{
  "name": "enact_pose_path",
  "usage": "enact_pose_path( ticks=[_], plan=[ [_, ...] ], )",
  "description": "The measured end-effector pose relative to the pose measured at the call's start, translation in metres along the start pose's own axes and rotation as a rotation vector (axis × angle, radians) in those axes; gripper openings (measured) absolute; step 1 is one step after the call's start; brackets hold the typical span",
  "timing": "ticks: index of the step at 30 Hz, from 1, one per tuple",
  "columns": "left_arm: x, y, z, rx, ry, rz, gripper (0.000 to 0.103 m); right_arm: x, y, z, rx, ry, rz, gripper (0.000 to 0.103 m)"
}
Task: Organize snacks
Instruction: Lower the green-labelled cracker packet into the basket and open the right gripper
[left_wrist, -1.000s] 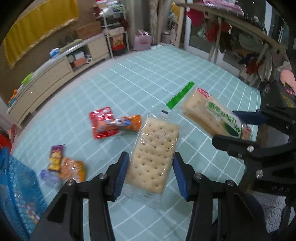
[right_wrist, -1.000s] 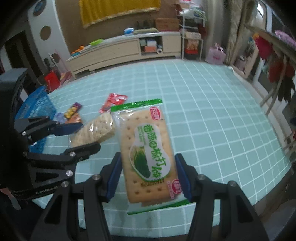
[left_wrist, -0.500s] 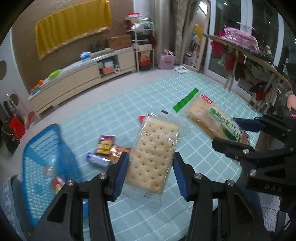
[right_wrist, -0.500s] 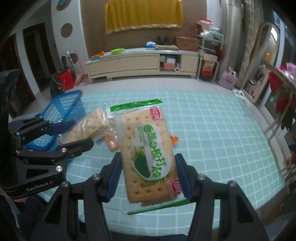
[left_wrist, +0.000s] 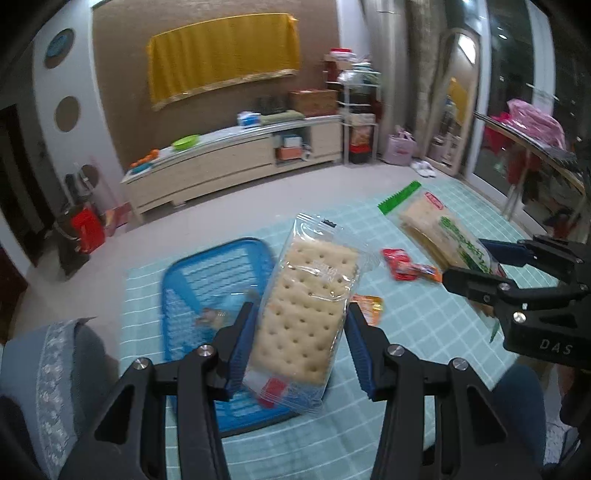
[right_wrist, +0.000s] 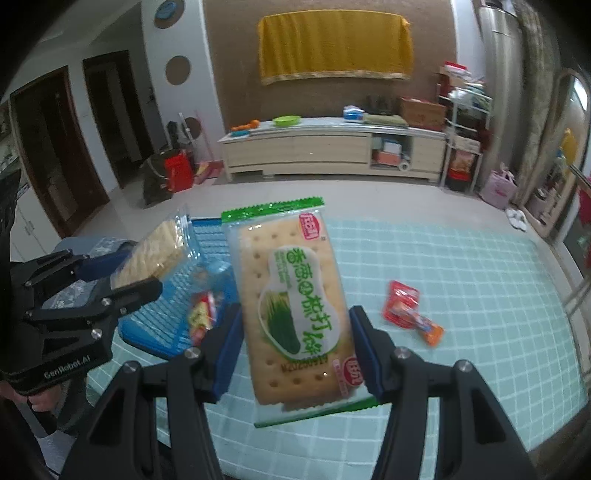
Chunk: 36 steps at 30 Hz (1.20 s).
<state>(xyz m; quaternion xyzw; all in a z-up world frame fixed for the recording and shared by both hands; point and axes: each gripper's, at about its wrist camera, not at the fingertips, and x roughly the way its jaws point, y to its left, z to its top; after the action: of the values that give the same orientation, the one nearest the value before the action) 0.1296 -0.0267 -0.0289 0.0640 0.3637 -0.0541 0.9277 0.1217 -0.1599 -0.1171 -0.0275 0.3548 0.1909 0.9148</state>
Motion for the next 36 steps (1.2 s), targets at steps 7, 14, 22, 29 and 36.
enact_pose_path(
  ticks=[7,14,22,29,36],
  plan=[
    [0.009,0.044,0.007,-0.065,0.019,0.063,0.046,0.034,0.026,0.022,0.008,0.067,0.063,0.061],
    [0.033,0.077,0.005,-0.140,0.075,0.079,0.046,0.080,0.056,0.040,0.010,0.153,0.092,0.061],
    [0.071,0.109,-0.001,-0.187,0.137,0.118,0.046,0.137,0.088,0.050,0.012,0.240,0.101,0.061],
    [0.089,0.130,-0.006,-0.238,0.142,0.112,0.046,0.167,0.094,0.047,0.026,0.293,0.091,0.061],
    [0.097,0.138,-0.014,-0.256,0.160,0.097,0.046,0.187,0.114,0.059,-0.047,0.314,0.037,0.068]
  ],
)
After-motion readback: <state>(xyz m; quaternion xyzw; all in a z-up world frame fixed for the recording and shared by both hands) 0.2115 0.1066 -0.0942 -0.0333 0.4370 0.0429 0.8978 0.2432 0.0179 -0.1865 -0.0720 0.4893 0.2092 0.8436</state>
